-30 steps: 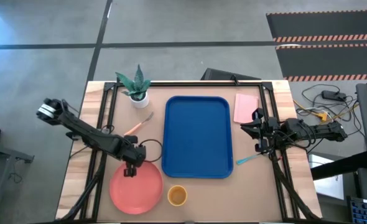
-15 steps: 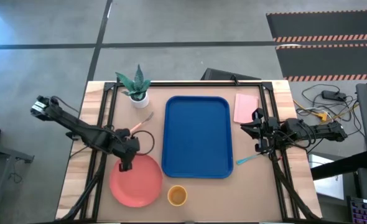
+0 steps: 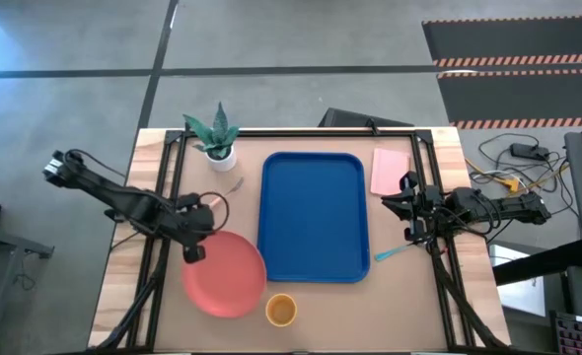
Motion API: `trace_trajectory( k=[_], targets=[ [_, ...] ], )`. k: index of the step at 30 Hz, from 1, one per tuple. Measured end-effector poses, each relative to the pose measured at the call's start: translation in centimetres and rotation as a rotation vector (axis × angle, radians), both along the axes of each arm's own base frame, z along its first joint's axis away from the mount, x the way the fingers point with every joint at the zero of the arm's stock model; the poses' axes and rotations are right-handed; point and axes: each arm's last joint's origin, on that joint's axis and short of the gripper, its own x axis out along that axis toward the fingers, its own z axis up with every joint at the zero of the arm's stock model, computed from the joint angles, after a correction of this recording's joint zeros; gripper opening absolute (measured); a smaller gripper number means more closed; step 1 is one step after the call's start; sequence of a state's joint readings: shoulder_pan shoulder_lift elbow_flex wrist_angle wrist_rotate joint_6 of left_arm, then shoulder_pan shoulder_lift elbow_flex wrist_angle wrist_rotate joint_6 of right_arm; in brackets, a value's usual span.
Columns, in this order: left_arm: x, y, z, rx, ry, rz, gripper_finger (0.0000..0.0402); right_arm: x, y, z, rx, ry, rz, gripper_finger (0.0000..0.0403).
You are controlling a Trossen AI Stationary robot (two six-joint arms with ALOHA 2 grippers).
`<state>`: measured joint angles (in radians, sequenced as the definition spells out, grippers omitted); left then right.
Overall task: Pick and place plate/cup/fork/spoon on tray
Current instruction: Put the orange plate on the blue tray
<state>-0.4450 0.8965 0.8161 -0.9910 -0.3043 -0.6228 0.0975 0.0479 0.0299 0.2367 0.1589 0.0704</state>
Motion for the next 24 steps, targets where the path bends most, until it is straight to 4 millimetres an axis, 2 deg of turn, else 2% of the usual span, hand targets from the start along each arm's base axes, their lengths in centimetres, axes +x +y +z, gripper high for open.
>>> trace_trajectory(
  k=[9,13,18,24],
  targets=[
    [-1.0,1.2,1.4,0.11,-0.178,0.172,0.0,0.0,0.0,0.0,-0.002,0.0,0.0,0.0038],
    [-0.8,1.5,1.9,0.163,-0.264,0.258,0.0,0.0,0.0,0.0,-0.003,0.0,-0.001,0.0038],
    [0.8,1.5,2.6,0.213,-0.413,0.345,0.0,0.0,0.0,0.1,-0.002,-0.008,-0.001,0.0038],
    [4.0,1.1,3.9,0.331,-0.559,0.313,0.0,0.0,0.0,0.1,-0.002,-0.007,-0.001,0.0038]
  ],
)
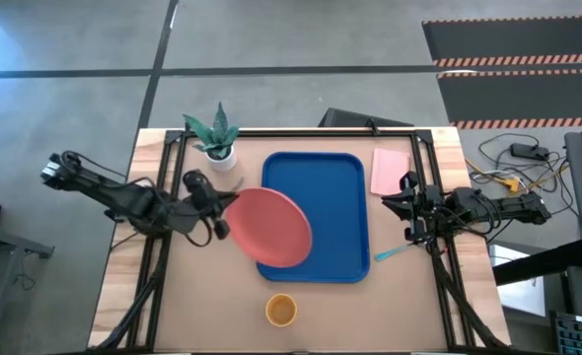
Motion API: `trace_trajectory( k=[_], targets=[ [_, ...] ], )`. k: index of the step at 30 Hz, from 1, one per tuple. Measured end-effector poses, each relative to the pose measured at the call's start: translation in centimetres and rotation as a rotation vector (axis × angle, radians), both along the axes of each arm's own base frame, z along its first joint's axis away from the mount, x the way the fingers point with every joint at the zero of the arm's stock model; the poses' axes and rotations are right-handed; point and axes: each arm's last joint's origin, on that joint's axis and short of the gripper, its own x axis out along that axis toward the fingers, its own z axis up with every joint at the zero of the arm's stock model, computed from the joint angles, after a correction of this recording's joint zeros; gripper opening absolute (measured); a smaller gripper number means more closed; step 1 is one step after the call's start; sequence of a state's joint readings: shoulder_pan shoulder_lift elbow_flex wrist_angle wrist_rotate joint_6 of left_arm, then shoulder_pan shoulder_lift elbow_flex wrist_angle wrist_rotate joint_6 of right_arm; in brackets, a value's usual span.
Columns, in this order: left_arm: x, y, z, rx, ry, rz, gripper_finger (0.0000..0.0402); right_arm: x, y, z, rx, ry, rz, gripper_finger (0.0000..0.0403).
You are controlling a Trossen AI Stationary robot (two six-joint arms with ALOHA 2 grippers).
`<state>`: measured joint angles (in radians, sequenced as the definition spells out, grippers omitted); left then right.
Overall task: Pick and place plate/cup/fork/spoon on tray
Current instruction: Put the orange plate on the blue tray
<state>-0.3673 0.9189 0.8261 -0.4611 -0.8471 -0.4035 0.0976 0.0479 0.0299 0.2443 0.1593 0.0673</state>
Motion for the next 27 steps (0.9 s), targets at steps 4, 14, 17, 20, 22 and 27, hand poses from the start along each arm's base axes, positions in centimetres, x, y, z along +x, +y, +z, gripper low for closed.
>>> trace_trajectory(
  k=[4,14,17,20,22,27],
  targets=[
    [1.6,0.6,1.3,0.064,-0.02,0.02,0.0,0.0,0.0,0.0,0.0,0.0,0.0,0.0038],
    [5.2,2.6,2.0,0.104,0.04,0.085,0.0,0.0,0.0,0.0,-0.001,0.003,0.0,0.0038],
    [6.8,3.2,1.6,0.14,0.054,0.082,0.0,0.0,0.0,0.0,0.0,0.003,0.0,0.0038],
    [8.2,3.9,1.0,0.176,0.068,0.082,0.0,0.0,0.0,0.0,0.0,0.003,0.0,0.0038],
    [8.9,4.4,0.5,0.187,0.081,0.091,0.0,0.0,0.0,0.0,-0.001,0.003,0.0,0.0038],
    [10.1,5.7,-0.6,0.185,0.111,0.13,0.0,0.0,0.0,0.0,-0.001,0.004,0.0,0.0038]
  ],
)
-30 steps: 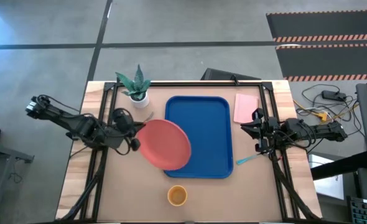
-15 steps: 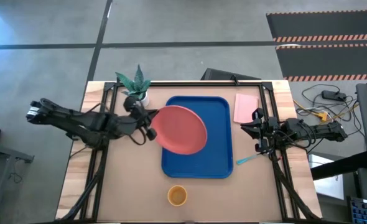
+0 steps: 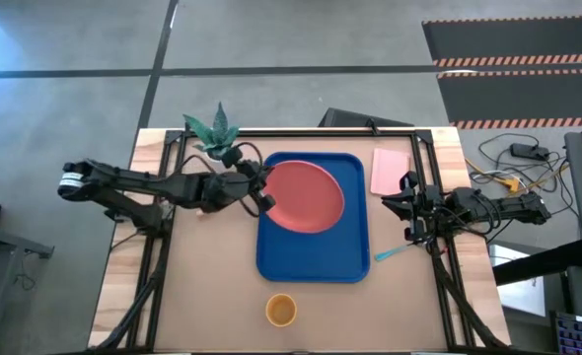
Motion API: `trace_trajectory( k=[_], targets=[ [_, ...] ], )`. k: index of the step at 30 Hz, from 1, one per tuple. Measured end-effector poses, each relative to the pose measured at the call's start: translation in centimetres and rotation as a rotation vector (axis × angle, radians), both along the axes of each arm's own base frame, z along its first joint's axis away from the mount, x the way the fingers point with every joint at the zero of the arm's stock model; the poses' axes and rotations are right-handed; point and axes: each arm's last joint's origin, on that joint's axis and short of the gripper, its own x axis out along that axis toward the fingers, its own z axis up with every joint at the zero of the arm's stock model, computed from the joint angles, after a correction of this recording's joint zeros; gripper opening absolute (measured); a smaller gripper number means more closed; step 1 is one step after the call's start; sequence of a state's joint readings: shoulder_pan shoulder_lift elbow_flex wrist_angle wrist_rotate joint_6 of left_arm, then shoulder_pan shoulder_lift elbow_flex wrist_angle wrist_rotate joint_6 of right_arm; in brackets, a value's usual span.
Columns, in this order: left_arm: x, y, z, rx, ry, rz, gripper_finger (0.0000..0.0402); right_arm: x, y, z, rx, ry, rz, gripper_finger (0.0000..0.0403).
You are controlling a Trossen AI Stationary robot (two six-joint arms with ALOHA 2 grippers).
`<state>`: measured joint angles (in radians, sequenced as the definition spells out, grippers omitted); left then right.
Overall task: Pick and place plate/cup/fork/spoon on tray
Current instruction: Put the orange plate on the blue tray
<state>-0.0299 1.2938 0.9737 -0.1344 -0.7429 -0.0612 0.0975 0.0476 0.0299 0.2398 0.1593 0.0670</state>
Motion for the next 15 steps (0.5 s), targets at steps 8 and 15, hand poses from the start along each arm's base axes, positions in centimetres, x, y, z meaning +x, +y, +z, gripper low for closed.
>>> trace_trajectory(
  k=[8,15],
  targets=[
    [2.1,1.0,-1.7,0.014,0.01,0.014,0.0,0.0,0.0,0.0,0.0,0.001,0.0,0.0038],
    [3.6,1.4,-3.4,0.026,0.043,0.013,0.0,0.0,0.0,0.0,0.0,0.003,0.0,0.0038]
  ],
)
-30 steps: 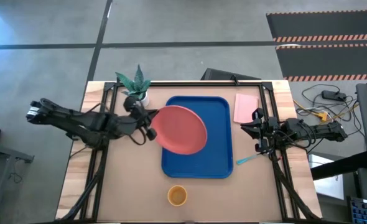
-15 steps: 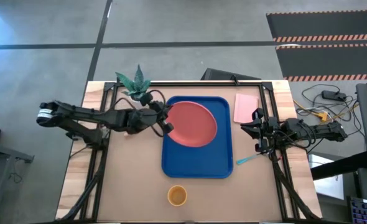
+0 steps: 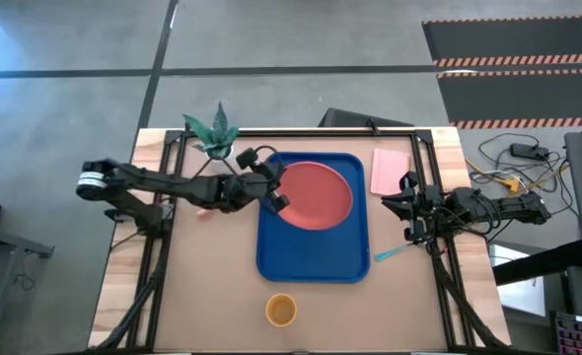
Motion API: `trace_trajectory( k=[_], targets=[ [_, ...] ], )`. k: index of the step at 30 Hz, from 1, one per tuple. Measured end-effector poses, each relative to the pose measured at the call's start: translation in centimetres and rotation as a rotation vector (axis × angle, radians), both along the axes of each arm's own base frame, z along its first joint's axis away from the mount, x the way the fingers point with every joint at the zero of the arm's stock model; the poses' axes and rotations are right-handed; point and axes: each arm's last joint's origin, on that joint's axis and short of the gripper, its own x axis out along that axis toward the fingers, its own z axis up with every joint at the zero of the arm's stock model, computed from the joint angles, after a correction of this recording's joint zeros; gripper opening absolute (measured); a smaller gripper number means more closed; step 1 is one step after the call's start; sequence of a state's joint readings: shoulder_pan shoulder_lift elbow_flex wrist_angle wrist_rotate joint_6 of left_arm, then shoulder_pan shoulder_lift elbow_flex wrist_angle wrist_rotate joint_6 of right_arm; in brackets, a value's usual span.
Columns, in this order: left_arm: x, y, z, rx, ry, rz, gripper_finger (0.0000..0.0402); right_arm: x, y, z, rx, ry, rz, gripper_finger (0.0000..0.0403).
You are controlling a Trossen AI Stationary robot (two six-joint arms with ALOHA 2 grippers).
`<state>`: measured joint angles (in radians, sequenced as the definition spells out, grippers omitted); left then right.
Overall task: Pick and place plate/cup/fork/spoon on tray
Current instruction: Put the orange plate on the blue tray
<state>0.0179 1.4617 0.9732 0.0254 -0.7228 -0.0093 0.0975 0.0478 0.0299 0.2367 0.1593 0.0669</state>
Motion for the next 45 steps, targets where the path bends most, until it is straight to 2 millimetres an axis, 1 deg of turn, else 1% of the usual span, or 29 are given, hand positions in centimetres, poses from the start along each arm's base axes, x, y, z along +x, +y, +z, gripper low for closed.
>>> trace_trajectory(
  k=[4,12,20,27,45],
  targets=[
    [0.5,0.3,-1.0,-0.006,0.026,0.002,0.0,0.0,0.0,0.0,0.0,0.0,0.0,0.0038],
    [1.3,0.7,-2.3,-0.01,0.054,0.011,0.0,0.0,0.0,0.0,0.0,0.0,0.0,0.0038],
    [1.3,0.9,-2.4,-0.016,0.044,0.02,0.0,0.0,0.0,0.0,0.0,0.001,0.0,0.0038],
    [1.1,1.1,-3.0,-0.029,0.024,0.033,0.0,0.0,0.0,0.0,0.0,0.001,0.0,0.0038],
    [1.0,1.3,-3.4,-0.032,0.031,0.042,0.0,-0.1,0.0,0.3,-0.014,-0.011,-0.004,0.0038]
  ],
)
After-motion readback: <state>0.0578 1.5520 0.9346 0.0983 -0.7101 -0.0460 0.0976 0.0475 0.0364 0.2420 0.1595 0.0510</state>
